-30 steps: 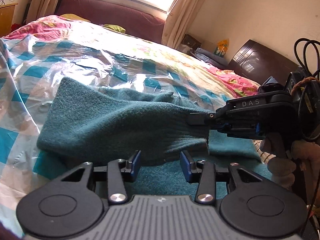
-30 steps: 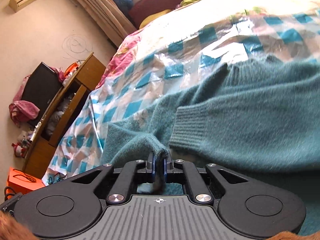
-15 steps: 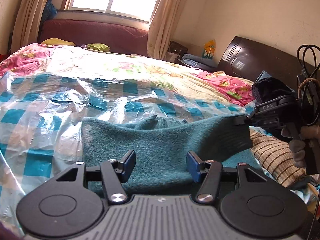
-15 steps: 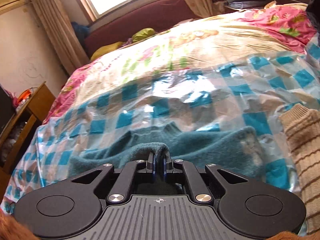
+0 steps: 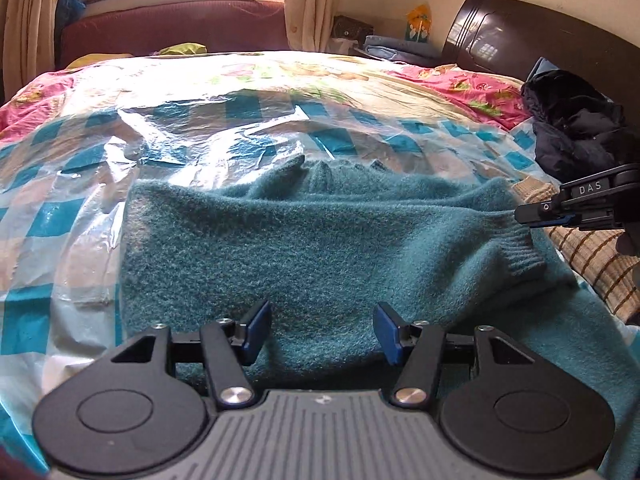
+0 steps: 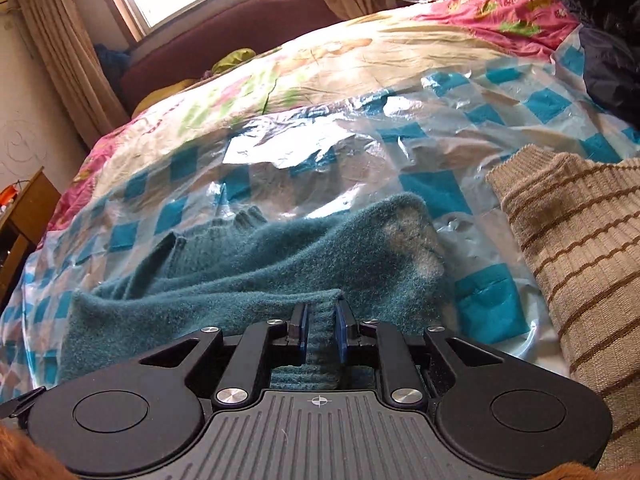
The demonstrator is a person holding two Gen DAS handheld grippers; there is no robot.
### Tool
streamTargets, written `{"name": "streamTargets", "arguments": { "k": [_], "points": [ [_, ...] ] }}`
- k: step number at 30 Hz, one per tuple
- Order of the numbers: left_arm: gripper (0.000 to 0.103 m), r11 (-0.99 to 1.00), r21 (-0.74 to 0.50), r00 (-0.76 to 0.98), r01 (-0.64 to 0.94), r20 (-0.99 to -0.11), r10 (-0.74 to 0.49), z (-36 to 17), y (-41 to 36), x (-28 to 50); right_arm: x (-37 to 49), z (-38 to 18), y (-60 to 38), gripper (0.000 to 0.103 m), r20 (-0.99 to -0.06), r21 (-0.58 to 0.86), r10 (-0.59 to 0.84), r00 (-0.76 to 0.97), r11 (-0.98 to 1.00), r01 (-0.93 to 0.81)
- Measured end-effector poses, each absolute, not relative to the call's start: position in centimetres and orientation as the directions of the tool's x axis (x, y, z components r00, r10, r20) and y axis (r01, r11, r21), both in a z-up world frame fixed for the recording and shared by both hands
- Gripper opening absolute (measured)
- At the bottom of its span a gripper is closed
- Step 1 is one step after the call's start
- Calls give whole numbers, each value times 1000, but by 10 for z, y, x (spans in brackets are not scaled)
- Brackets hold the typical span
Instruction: Fold small clothes
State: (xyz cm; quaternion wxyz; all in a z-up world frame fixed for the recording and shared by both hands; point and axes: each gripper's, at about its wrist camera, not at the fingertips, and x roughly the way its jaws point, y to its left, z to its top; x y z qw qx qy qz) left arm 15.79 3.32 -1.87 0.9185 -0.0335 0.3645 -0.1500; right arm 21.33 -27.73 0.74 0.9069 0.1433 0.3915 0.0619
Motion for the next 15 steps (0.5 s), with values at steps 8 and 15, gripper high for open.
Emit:
{"name": "streamTargets", "arguments": {
  "k": [8,15],
  "points": [
    [60,954,-137,671,267,-684,-286,-30,18,169,201,-14,-247,16,-702,266,289,651,954,-137],
    [60,964,-112,704,242,-663,-254,-17,29,164,209,-23,-262,17,-702,325,286,653,944,-64]
  ]
}}
